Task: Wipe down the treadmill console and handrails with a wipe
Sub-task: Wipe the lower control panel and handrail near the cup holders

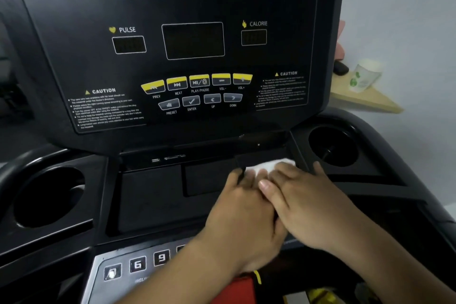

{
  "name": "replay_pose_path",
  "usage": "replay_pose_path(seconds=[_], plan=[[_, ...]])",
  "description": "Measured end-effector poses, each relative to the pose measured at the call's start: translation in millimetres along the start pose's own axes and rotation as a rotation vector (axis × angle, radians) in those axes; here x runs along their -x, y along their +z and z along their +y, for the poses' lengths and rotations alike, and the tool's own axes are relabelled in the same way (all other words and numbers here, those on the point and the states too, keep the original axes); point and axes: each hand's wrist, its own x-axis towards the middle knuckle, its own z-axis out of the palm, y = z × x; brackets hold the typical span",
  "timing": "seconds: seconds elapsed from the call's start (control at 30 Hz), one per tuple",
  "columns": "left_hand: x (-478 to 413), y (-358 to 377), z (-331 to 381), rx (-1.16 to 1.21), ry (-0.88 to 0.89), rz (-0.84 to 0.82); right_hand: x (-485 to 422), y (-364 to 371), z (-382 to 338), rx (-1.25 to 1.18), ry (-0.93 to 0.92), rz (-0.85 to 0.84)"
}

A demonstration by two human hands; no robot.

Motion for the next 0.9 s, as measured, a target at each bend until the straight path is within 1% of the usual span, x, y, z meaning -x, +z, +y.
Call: replay_pose_path(seconds=[0.07,0.1,0.17,0.23,0.3,0.37,0.43,0.47,0.53,0.6,0.67,0.73,0.77,0.83,0.9], plan=[[-9.8,-0.4,-3.7,-0.040,-0.061,-0.070,-10.0,-1.7,-0.1,-0.009,0.045,-0.039],[-15.7,-3.8,-6.1,-0.059,-0.074,-0.093,-15.2,-4.2,-0.4,-0.003,0.059,-0.032],[-22.8,-11.4,-9.6,-0.096,-0.050,-0.098,-18.1,-10.7,-0.6,0.024,0.055,-0.001],[-14.6,-13.6,-8.5,-0.051,0.014,-0.026,-8.2,-11.0,-0.6,0.039,0.019,0.024],[-1.7,-8.0,-3.6,0.062,0.061,0.074,2.1,-7.8,-1.8,0.019,0.003,0.021],[-1.6,-4.5,-3.5,0.074,0.041,0.024,-0.6,-6.4,-0.1,-0.011,0.026,-0.026],[-14.2,-6.5,-7.7,0.010,-0.006,-0.035,-10.7,-10.9,1.0,-0.054,0.072,-0.069],[-20.8,-10.2,-10.2,-0.024,-0.011,-0.038,-15.5,-14.8,1.5,-0.054,0.081,-0.069],[-25.1,-18.6,-10.8,-0.014,0.016,-0.037,-13.3,-21.4,3.0,-0.041,0.071,-0.067],[-12.3,-18.2,-5.0,0.035,0.067,0.025,3.5,-21.7,0.4,0.000,0.004,-0.017],[-0.3,-14.5,-1.8,0.088,0.077,0.090,14.7,-19.0,-2.1,-0.005,-0.036,-0.020],[-2.9,-14.5,-4.3,0.099,0.029,0.031,8.5,-19.5,-3.5,-0.059,-0.005,-0.064],[-8.0,-16.0,-5.7,0.061,0.001,0.004,-0.8,-20.4,-3.6,-0.076,0.030,-0.075],[-16.1,-22.1,-6.2,-0.054,-0.023,-0.025,-15.2,-24.0,-5.6,-0.042,0.085,-0.105],[-13.0,-26.5,-2.5,-0.066,-0.011,-0.025,-9.5,-23.1,-1.4,-0.005,0.059,-0.125]])
